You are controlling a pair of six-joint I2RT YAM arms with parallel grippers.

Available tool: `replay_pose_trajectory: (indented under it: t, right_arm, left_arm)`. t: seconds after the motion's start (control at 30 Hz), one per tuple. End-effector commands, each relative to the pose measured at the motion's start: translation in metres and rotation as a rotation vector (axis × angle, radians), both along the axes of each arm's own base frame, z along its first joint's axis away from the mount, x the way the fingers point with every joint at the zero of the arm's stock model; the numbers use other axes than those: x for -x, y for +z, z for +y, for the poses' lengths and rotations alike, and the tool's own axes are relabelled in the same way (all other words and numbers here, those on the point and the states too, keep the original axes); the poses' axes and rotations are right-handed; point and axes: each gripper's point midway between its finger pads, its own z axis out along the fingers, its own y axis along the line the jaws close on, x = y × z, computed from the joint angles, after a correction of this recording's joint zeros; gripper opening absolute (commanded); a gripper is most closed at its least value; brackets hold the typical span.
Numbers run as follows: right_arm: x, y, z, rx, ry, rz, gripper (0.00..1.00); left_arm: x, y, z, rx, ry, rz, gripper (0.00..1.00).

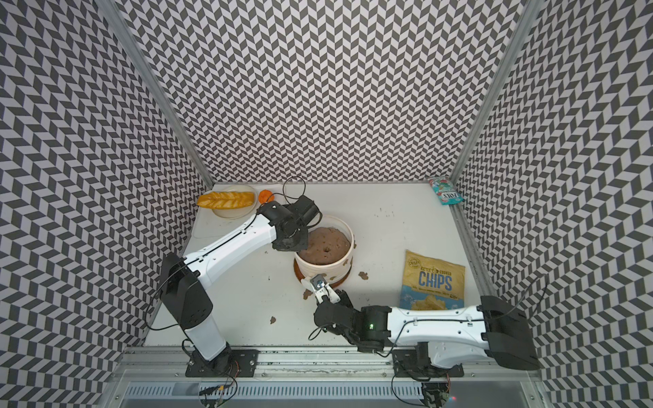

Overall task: Scrub the dried mud off the ceramic pot
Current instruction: Brush off the soil from the pot.

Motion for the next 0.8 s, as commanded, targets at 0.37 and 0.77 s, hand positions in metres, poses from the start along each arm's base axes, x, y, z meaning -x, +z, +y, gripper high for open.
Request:
replay_pose_trajectory:
  t: [0.37,0.77]
  right_arm:
    - [0.031,0.08,-0.005,-0.184,0.263,-0.055,0.0]
    - [-0.022,0.085,-0.024,-0.093,0.283,-0.036,0.0]
  left_arm:
    - [-0.002,-0.003,0.0,-0.002,-0.064,-0.013,0.16]
    - [-0.003,-0.003,0.001,-0.004,-0.087,-0.016,0.15]
